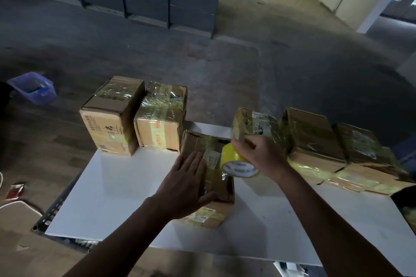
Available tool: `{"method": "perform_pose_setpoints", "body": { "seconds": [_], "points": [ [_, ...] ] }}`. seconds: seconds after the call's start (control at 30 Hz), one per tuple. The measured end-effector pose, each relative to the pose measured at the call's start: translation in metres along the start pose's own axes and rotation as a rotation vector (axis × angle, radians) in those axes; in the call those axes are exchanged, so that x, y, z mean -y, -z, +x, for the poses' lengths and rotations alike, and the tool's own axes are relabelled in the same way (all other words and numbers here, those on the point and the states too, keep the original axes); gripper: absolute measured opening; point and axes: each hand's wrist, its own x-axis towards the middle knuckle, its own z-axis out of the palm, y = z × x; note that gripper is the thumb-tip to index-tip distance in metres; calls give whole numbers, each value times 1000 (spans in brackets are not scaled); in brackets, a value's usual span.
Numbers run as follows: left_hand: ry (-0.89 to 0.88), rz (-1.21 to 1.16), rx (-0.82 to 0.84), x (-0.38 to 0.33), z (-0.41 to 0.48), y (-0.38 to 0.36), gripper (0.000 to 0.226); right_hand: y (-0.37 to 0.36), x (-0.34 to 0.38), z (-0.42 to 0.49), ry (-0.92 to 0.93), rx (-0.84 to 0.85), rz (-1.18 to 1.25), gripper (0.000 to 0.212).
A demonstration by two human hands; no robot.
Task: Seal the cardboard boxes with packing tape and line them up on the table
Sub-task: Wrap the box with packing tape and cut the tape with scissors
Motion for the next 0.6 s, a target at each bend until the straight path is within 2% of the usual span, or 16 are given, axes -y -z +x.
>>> {"method": "perform_pose_setpoints", "body": {
  "seconds": [0.13,0.27,0.33,0.4,0.5,0.6],
  "points": [
    [18,32,34,-6,10,9,101,5,-10,-4,-67,-42,-49,54],
    [-31,-86,-22,-28,27,20,87,4,-6,-1,-68,-59,-121,53],
    [-21,-169,-4,-34,28,14,87,5,-10,-5,-105,-96,15,60],
    [-23,-138,8,-35,26,5,89,3,-19,-12,-132,-117,222,58],
    [-29,-102,36,-35,27,3,103,-7,-32,-21,-202,-58,513,60],
    [-37,-106,33,-37,28,0,107,-9,-27,-18,-171,-139,476,51]
  ]
}}
